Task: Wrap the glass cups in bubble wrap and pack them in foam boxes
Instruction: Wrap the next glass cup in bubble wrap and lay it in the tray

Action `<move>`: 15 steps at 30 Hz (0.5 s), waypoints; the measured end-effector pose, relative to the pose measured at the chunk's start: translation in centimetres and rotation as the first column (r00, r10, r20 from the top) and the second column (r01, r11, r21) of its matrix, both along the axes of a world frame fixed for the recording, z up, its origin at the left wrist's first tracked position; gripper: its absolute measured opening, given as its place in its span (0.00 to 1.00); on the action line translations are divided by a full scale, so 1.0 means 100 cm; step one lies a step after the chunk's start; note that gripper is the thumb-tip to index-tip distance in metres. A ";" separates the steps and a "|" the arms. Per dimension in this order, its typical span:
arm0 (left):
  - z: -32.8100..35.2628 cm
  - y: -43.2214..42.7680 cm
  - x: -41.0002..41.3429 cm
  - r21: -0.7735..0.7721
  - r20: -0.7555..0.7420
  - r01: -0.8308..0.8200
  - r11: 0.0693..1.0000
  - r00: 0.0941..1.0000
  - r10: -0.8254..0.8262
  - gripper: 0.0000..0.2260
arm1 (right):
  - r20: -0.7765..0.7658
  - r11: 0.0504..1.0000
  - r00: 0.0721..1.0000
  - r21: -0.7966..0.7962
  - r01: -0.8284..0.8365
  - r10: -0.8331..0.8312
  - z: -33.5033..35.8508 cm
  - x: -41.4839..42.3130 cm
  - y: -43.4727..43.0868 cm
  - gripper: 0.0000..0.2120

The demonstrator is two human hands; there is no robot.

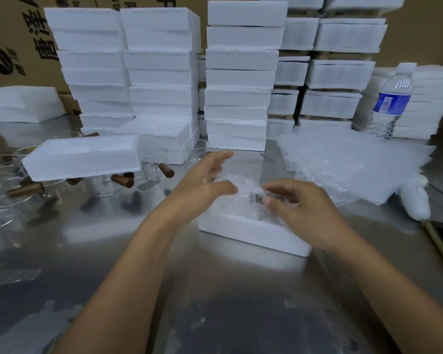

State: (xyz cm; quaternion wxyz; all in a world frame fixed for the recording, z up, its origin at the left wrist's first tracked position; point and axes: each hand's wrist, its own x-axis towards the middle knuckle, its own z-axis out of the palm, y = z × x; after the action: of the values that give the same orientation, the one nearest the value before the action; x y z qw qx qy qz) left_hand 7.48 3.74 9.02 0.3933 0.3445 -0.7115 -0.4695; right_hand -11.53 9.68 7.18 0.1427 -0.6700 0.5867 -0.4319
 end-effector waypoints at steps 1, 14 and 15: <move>0.001 -0.001 0.001 0.013 -0.050 -0.051 0.999 0.997 0.052 0.21 | 0.027 1.000 1.000 -0.007 0.011 -0.011 0.001 -0.001 0.001 0.07; -0.012 -0.015 0.003 0.078 -0.043 -0.260 0.962 0.964 0.264 0.08 | 0.038 0.987 0.988 -0.049 0.155 -0.153 0.001 -0.006 0.000 0.08; -0.012 -0.015 0.003 0.097 -0.043 -0.262 0.960 0.963 0.267 0.08 | 0.050 0.988 0.988 -0.045 0.149 -0.147 0.001 -0.006 0.000 0.09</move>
State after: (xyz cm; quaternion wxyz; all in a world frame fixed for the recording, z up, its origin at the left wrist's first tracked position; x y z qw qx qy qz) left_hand 7.80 2.28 7.80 0.4561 0.4410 -0.6259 -0.4537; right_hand -12.09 9.68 7.24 0.1073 -0.6177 0.6208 -0.4708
